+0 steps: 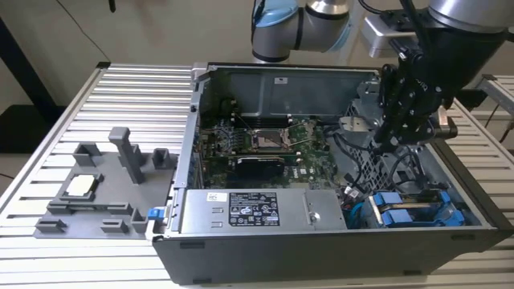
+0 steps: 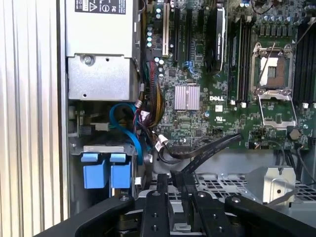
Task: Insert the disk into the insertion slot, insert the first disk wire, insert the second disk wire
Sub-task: 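Insert the first disk wire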
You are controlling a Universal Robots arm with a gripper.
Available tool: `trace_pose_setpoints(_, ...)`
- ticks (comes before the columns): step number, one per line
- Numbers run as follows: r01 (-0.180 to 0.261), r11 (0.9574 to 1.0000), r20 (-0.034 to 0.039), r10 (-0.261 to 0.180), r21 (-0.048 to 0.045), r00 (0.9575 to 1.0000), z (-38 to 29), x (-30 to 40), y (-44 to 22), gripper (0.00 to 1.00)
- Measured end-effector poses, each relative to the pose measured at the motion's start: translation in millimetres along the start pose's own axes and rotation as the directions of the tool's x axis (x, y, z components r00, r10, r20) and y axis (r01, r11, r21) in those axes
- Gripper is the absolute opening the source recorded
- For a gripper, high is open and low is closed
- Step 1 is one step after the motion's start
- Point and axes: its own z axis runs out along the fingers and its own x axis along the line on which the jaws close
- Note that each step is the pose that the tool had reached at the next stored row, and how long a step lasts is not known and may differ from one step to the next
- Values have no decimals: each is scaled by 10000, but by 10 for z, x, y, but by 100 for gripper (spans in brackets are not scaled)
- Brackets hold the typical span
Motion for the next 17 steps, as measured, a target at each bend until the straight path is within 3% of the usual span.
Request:
trace_pose_setpoints(2,27,10000,-256,-28,-4,9997,5,-21,13,27)
trace_pose_setpoints(3,48,10000,-335,-48,-5,9994,10,-37,18,27)
trace_pose_setpoints(4,81,10000,-383,-81,1,9992,21,-56,22,27)
trace_pose_setpoints(7,238,9997,-439,-236,47,9988,63,-116,34,27)
trace_pose_setpoints(10,325,9993,-513,-316,167,9982,91,-157,54,27)
trace_pose_setpoints(17,433,9980,-917,-389,466,9950,131,-241,121,27)
